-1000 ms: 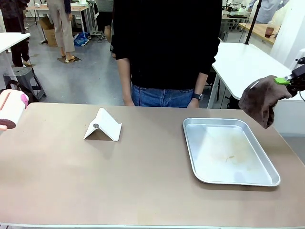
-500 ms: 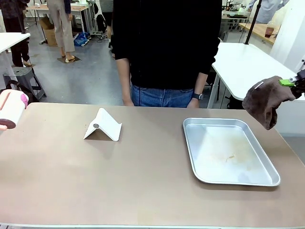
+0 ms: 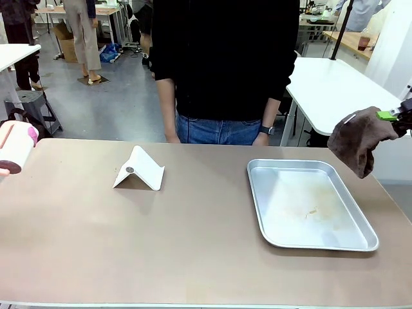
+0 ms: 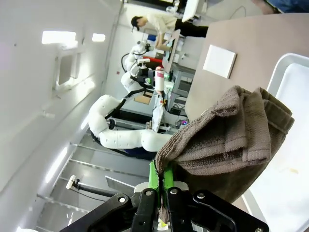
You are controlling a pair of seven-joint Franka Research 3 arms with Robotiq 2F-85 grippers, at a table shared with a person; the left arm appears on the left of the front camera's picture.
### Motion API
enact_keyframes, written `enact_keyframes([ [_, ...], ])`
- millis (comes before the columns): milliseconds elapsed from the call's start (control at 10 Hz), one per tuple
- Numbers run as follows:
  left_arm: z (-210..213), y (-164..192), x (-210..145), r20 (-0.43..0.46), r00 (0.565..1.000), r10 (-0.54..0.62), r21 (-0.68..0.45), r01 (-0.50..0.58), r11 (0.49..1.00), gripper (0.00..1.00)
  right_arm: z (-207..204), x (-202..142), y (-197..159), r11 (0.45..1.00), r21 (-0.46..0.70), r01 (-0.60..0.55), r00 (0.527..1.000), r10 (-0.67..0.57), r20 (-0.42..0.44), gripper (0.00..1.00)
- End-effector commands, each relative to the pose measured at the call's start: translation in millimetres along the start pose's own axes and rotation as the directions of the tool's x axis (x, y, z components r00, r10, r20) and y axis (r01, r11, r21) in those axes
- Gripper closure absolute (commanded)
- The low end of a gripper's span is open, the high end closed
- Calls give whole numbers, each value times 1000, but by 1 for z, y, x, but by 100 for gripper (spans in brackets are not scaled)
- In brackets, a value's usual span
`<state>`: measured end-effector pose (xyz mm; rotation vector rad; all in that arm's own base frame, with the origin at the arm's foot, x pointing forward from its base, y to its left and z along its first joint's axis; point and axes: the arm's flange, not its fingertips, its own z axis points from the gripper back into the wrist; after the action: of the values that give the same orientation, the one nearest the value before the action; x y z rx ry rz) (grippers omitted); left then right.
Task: Clean the surface of the table.
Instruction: Clean the area not pointed to by the person.
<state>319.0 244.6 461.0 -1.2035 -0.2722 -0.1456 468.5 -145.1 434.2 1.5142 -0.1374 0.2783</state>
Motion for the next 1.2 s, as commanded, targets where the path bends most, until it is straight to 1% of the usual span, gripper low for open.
enact_keyframes([
  [0,-2,-4,-1,5,1000,3,4,-3,1000,78,-7,3,-1,1000,-2,-17,1000,17,20,100],
  [100,-2,-4,-1,5,1000,3,4,-3,1000,78,0,0,0,1000,0,0,1000,0,0,100],
  [200,-2,-4,-1,5,1000,3,4,-3,1000,78,0,0,0,1000,0,0,1000,0,0,100],
  [300,-2,-4,-1,5,1000,3,4,-3,1000,78,-1,1,-1,1000,-2,2,1000,-2,-1,96],
  [400,-2,-4,-1,5,1000,3,4,-3,1000,78,-5,7,-7,995,-102,-3,997,-5,-74,96],
  [500,-2,-4,-1,5,1000,3,4,-3,1000,78,-15,0,-7,980,-185,-72,985,41,-168,96],
  [600,-2,-4,-1,5,1000,3,4,-3,1000,78,-22,-10,-9,961,-255,-109,976,55,-209,96],
  [700,-2,-4,-1,5,1000,3,4,-3,1000,78,-25,-18,-13,927,-352,-128,972,48,-228,96],
  [800,-2,-4,-1,5,1000,3,4,-3,1000,78,-29,-24,-19,896,-418,-150,966,42,-256,96],
  [900,-2,-4,-1,5,1000,3,4,-3,1000,78,-35,-26,-28,877,-450,-167,956,32,-291,96],
  [1000,-2,-4,-1,5,1000,3,4,-3,1000,78,-44,-26,-35,873,-456,-176,951,31,-307,96],
  [1100,-2,-4,-1,5,1000,3,4,-3,1000,78,-54,-23,-45,846,-504,-173,954,18,-298,96],
])
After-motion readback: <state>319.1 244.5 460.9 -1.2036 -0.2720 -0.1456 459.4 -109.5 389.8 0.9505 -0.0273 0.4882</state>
